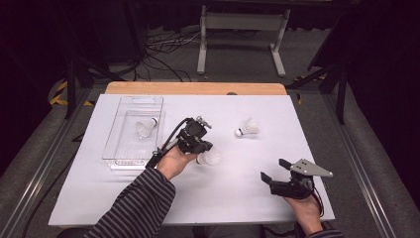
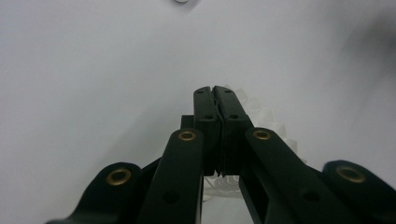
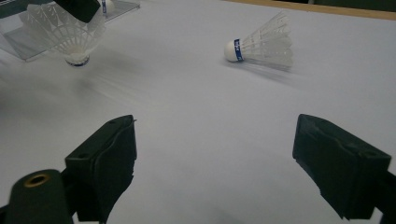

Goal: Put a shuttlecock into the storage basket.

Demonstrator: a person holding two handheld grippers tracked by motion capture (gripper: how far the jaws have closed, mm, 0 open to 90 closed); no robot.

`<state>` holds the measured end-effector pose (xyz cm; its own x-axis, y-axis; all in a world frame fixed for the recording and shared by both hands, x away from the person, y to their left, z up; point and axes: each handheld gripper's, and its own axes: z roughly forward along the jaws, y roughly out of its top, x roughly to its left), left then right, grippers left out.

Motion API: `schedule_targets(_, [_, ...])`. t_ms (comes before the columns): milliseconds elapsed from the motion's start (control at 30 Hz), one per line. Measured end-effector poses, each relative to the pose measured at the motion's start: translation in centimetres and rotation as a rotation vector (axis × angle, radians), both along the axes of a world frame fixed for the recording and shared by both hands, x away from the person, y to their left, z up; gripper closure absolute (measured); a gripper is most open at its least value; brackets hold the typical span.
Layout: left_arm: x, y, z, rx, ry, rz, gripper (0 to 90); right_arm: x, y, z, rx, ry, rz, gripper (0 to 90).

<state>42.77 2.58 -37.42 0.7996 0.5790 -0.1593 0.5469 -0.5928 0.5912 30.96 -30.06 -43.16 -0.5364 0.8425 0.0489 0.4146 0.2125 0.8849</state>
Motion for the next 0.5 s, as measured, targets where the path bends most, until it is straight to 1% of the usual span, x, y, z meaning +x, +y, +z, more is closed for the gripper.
schedule_targets(67, [-0.1, 0.1, 0.1, -0.006, 0.01, -0.003, 88.9, 0.0, 0.0, 0.0, 0.0, 0.0, 0.0, 14.4])
schedule_targets(133, [-0.4, 0.1, 0.2, 0.001, 0.005, -0.009, 88.9, 0.0, 0.0, 0.0, 0.001, 0.0, 0.0, 14.4])
schedule_targets(233, [-0.7, 0.2, 0.3, 0.001, -0.003, -0.026, 88.9, 0.0, 0.0, 0.0, 0.001, 0.0, -0.002, 14.4])
schedule_targets(300, [-0.9, 0.2, 0.3, 0.002, 0.004, -0.025, 88.9, 0.0, 0.0, 0.0, 0.002, -0.001, -0.003, 14.4])
schedule_targets(433, [-1.2, 0.5, 0.5, -0.005, -0.002, -0.036, 88.8, 0.0, 0.0, 0.0, 0.001, 0.001, -0.006, 14.4])
schedule_targets(500, [-1.3, 0.5, 0.6, 0.002, -0.005, -0.046, 88.8, 0.0, -0.1, 0.0, 0.005, 0.0, -0.006, 14.3])
